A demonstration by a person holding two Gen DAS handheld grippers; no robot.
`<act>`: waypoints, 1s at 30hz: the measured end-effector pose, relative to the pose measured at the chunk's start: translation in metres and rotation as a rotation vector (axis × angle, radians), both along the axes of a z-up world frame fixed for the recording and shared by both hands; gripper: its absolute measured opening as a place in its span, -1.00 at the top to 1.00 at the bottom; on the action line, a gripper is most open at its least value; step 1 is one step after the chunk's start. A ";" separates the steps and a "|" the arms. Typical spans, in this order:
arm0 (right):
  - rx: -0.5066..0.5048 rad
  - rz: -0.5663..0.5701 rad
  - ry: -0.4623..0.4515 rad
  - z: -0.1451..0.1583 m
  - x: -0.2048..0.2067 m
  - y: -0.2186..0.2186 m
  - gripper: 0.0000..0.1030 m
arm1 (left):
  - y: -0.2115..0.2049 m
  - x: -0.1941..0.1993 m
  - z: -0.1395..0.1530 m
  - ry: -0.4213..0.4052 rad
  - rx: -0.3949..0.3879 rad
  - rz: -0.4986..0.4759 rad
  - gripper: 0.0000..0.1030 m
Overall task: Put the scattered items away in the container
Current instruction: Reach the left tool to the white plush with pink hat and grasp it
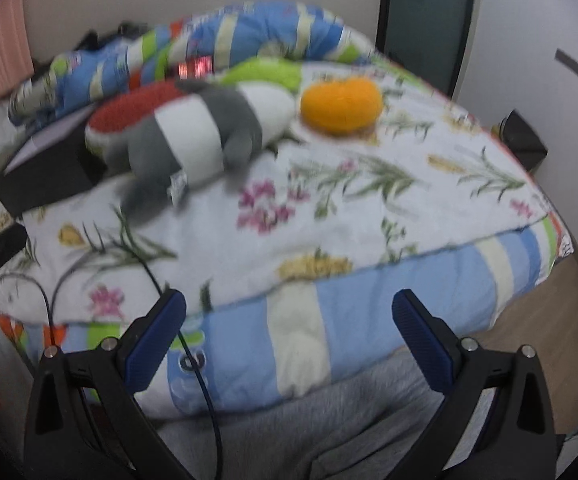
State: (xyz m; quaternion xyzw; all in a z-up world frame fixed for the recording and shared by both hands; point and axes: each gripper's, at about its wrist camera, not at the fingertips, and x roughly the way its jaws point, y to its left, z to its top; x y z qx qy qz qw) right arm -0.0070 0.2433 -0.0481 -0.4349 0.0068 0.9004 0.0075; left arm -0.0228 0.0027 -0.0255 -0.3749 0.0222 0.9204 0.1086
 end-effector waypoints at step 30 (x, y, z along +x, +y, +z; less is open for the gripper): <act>-0.167 0.473 0.159 0.073 -0.206 -0.091 -0.83 | -0.095 -0.337 0.063 -0.467 0.394 0.164 -1.00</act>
